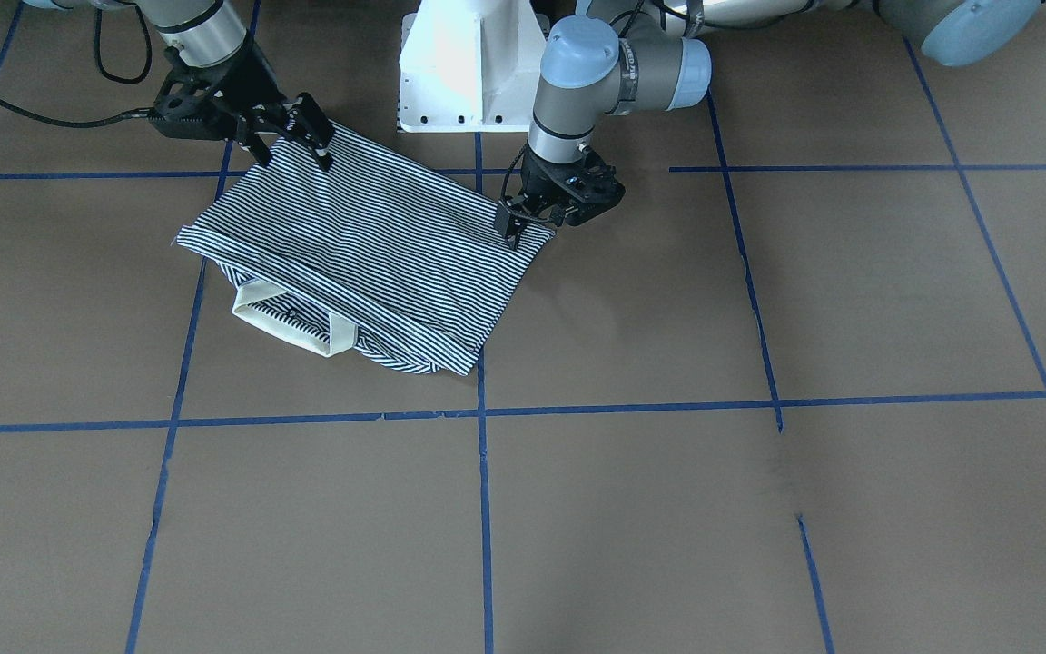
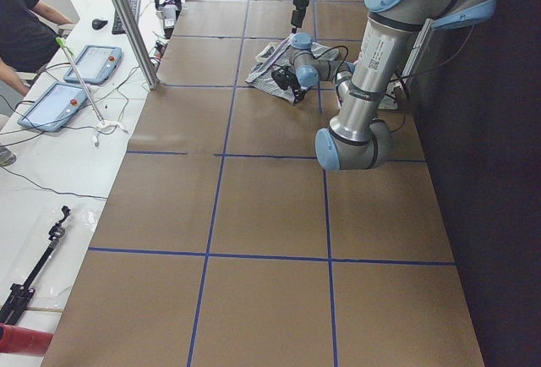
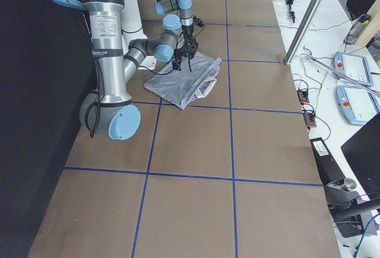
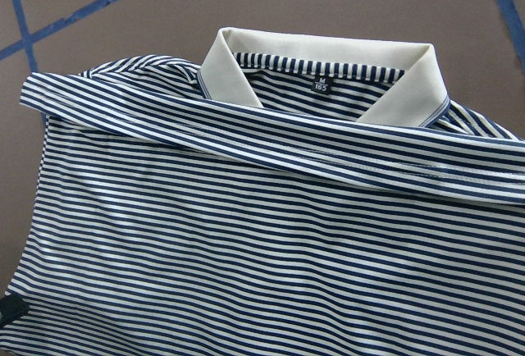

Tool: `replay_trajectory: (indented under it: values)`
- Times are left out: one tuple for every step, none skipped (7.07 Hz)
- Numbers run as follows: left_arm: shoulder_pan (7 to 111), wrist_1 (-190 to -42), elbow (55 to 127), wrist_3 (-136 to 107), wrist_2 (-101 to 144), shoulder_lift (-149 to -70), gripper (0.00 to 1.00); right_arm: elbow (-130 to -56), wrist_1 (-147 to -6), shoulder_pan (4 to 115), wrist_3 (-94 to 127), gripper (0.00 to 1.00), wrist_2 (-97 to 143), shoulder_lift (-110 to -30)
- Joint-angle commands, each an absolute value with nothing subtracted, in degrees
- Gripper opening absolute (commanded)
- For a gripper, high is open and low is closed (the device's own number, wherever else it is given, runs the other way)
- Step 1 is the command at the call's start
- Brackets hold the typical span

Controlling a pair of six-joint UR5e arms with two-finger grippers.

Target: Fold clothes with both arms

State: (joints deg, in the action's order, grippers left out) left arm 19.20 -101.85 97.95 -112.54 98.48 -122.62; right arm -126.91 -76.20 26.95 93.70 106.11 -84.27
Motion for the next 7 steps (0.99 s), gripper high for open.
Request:
replay_trajectory:
  values:
    - [18.63, -101.78, 97.56, -112.76, 98.17, -122.61, 0.91, -127.00, -76.20, 27.42, 93.69, 1.00, 106.26, -84.20]
    - [18.55, -101.78, 97.30, -112.76, 98.17, -122.61, 0.89, -127.00, -76.20, 27.60, 93.69, 1.00, 106.35, -84.20]
    - [18.54, -101.78, 97.29, -112.85, 98.09, -122.52, 0.76, -127.00, -76.20, 27.60, 93.69, 1.00, 106.35, -84.20]
    - [18.54, -101.69, 97.38, -112.85, 97.30, -122.69, 0.41, -127.00, -76.20, 27.77, 93.69, 1.00, 106.43, -84.20]
    - [18.54, -101.69, 97.47, -112.76, 97.03, -122.61, 0.03, -127.00, -76.20, 27.95, 93.69, 1.00, 106.61, -84.20]
    - [18.54, -101.69, 97.82, -112.33, 97.03, -122.69, 0.00, -127.00, -76.20, 28.04, 93.69, 1.00, 106.70, -84.20]
    - [18.63, -101.69, 98.08, -111.98, 97.12, -122.61, 0.00, -127.00, -76.20, 28.04, 93.69, 1.00, 106.70, -84.20]
